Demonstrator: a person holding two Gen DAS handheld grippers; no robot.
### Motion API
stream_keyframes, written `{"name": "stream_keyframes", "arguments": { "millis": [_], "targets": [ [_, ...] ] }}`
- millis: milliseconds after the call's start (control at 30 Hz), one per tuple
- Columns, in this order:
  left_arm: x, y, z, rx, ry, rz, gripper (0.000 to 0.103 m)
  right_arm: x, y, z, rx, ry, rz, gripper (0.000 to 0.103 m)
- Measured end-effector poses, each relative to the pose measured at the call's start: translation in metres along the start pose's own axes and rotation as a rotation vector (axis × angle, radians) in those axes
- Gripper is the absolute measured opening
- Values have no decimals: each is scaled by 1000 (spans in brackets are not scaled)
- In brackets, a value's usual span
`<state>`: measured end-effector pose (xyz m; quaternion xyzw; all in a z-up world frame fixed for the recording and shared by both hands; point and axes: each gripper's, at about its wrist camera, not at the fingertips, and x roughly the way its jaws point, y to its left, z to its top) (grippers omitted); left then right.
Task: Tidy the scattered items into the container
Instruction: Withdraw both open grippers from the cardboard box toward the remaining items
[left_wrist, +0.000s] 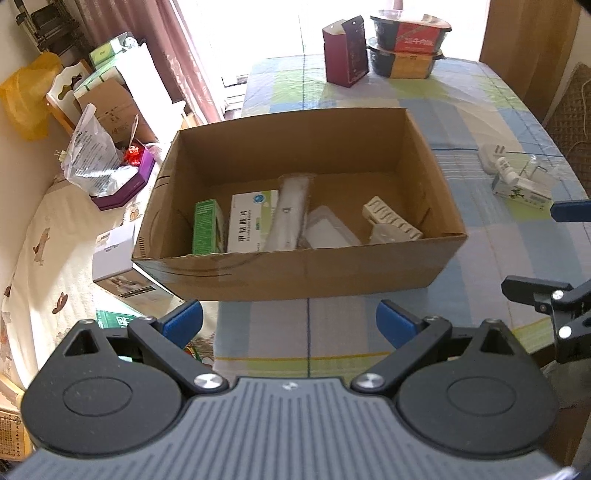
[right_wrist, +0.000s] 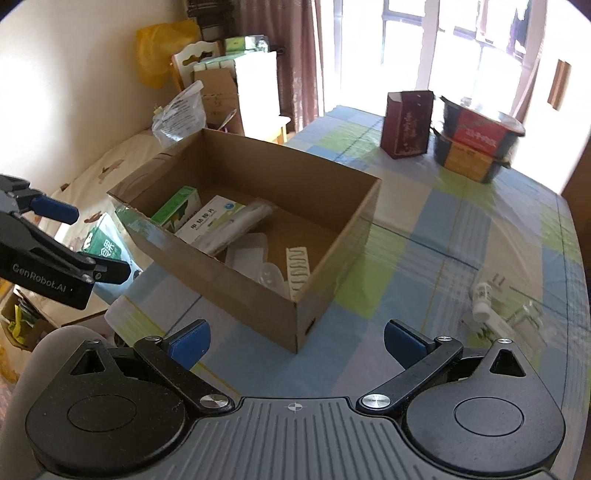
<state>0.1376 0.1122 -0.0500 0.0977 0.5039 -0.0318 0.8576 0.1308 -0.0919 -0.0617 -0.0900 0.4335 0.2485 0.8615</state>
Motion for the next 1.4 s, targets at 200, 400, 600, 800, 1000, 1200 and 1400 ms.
{"name": "stream_keyframes", "arguments": {
  "millis": [200, 400, 600, 800, 1000, 1200, 1400],
  "targets": [
    [-4, -20, -3, 8, 0, -21, 99, -14, -15, -10, 44, -7, -14, 103],
    [-6, -43, -4, 18, -1, -49, 99, -26, -37, -22, 114, -1, -44, 103],
    [-3, -72, 0, 45, -2, -84, 99, -36, -65, -36, 164, 17, -108, 103],
    [3, -107, 9, 79, -8, -144, 99, -45, -95, -55, 206, 30, -169, 103],
    [15, -146, 26, 116, -10, -215, 99, -51, -134, -75, 298, 22, -214, 103],
    [30, -185, 46, 157, -18, -269, 98, -58, -176, -90, 382, 6, -255, 103],
    [54, -215, 68, 185, -20, -277, 96, -56, -210, -97, 431, 6, -279, 103]
  ]
}}
